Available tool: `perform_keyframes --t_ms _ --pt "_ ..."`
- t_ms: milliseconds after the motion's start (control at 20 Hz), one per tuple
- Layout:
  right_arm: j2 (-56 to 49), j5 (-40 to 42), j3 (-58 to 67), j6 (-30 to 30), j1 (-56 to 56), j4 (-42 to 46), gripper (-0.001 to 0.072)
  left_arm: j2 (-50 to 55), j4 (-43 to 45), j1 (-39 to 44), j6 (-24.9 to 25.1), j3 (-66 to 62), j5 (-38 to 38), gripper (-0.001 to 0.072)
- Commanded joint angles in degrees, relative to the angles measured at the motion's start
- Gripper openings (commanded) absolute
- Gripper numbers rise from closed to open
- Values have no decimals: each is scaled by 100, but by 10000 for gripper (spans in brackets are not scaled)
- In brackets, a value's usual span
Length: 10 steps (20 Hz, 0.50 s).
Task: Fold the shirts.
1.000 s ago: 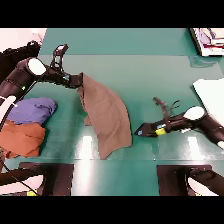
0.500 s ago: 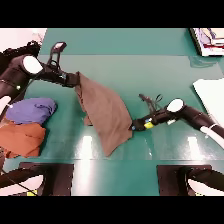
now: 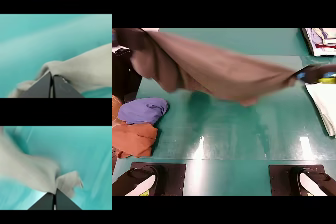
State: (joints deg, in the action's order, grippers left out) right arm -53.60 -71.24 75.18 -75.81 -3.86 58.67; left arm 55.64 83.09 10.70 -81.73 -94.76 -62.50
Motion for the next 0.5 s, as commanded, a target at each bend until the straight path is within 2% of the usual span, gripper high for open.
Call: perform_keyframes --t_ms 0,200,450 --pt "579 -98 903 -33 739 142 13 -619 -175 -2 33 -529 -17 26" --pt "800 -140 1703 -33 1196 142 13 -868 -437 -2 37 -1189 -372 26" --pt "323 -1106 2879 -68 1615 142 13 -879 -1615 -2 275 -1838 -1034 25"
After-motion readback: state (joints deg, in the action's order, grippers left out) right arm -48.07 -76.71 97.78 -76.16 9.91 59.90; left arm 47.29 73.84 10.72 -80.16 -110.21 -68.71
